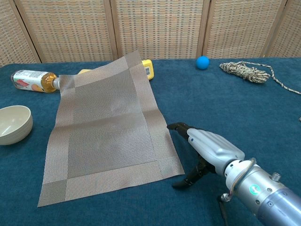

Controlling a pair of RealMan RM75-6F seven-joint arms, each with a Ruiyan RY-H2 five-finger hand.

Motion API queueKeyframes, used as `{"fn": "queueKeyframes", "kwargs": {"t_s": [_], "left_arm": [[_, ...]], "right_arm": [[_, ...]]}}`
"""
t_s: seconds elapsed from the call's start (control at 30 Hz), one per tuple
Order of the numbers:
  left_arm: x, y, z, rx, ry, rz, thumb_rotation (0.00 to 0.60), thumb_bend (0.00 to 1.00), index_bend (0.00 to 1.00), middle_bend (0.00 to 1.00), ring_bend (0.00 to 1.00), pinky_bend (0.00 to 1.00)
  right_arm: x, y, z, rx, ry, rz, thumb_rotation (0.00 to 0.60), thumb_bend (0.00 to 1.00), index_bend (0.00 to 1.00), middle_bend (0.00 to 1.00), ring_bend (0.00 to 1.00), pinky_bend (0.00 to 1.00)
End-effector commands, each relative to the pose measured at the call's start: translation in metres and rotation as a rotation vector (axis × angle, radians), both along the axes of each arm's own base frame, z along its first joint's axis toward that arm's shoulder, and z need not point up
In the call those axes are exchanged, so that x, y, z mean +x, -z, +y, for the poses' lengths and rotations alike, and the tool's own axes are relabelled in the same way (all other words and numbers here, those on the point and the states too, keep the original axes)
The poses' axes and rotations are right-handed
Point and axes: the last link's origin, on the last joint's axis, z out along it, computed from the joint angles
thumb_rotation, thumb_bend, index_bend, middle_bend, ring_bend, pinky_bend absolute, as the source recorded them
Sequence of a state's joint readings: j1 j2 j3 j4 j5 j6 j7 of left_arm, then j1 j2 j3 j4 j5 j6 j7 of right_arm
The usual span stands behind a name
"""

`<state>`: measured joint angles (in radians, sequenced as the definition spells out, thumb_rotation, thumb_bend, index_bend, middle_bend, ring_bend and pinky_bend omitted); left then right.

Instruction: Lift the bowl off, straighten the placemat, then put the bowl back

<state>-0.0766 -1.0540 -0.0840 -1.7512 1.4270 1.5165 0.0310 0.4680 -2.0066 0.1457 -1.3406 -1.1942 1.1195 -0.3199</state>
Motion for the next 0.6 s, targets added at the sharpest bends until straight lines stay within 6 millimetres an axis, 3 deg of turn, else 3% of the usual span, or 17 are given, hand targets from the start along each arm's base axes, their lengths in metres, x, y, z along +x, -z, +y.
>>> {"fn": "queueKeyframes", "kwargs": {"t_s": [0.03,0.43,0.6], "left_arm": [[0.0004,0.0004,-0.0001,0.000,0.002,-0.002,0.600,0.12,0.00,0.00,0.00,0.00],[0.0019,0.0018,-0.0005,-0.002,0.014,-0.010,0.600,0.12,0.00,0.00,0.00,0.00],[0.0024,0.0016,-0.0006,-0.002,0.016,-0.019,0.600,0.12,0.00,0.00,0.00,0.00]], "right_arm": [[0.0031,0.0024,-0.0017,-0.028,-0.019,-0.005,0.600,0.25,0.00,0.00,0.00,0.00],[0.0065,0.0021,-0.0040,-0.118,-0.067,-0.089,0.600,0.57,0.00,0.00,0.00,0.00],[0.0070,0.0040,-0.0021,-0.110,-0.060,-0.115,0.600,0.59,0.00,0.00,0.00,0.00]]}}
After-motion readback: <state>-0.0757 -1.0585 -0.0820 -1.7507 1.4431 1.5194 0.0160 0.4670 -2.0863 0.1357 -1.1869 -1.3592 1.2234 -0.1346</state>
